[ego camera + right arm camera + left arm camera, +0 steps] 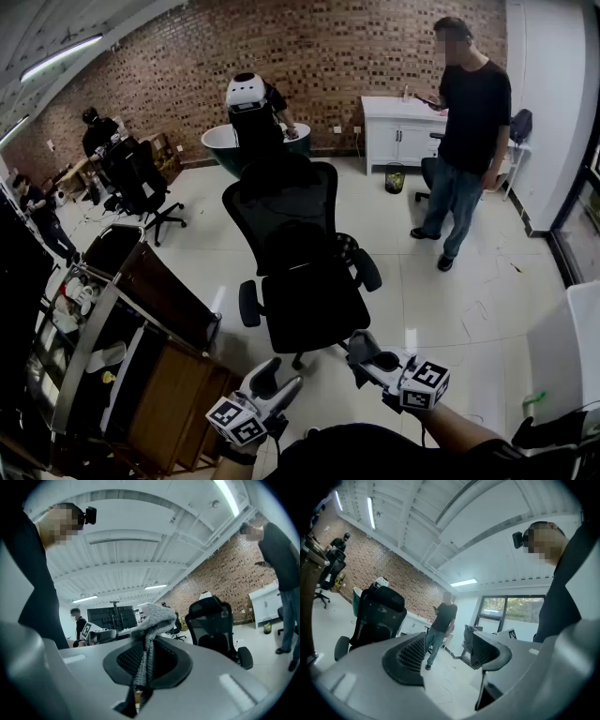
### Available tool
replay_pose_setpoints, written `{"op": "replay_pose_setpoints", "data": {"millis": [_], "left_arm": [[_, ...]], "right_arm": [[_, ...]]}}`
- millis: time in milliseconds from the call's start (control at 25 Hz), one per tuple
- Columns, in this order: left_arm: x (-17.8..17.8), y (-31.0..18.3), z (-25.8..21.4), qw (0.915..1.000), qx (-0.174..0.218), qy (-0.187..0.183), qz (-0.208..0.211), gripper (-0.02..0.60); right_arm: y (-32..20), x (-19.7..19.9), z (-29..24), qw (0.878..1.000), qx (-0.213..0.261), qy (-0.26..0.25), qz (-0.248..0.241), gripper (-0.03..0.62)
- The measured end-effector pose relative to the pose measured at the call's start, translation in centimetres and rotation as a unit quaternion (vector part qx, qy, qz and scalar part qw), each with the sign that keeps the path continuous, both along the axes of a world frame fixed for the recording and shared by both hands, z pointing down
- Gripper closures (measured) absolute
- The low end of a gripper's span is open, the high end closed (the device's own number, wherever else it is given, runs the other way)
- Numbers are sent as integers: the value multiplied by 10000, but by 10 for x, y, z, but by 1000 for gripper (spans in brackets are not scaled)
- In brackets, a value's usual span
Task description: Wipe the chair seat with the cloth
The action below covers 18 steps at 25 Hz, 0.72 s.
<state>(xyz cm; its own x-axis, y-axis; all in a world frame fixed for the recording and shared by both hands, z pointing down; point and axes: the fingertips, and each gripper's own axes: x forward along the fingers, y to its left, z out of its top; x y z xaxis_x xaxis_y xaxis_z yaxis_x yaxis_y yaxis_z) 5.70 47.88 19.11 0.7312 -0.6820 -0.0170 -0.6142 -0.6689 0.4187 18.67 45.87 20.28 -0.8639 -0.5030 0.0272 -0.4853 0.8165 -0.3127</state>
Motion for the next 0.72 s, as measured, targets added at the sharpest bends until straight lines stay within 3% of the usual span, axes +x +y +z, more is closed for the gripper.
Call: {"op": "replay_pose_setpoints", "data": {"millis": [440,720], "left_arm": [[0,-27,20,9997,-107,-130,-189,244],[-17,-79,32,9997,-140,-80,-197,244]], "right_arm": [[-33,3,6,9999,50,-65,-117,565],[-86,-18,9,9999,58,-15,-162,565]]}}
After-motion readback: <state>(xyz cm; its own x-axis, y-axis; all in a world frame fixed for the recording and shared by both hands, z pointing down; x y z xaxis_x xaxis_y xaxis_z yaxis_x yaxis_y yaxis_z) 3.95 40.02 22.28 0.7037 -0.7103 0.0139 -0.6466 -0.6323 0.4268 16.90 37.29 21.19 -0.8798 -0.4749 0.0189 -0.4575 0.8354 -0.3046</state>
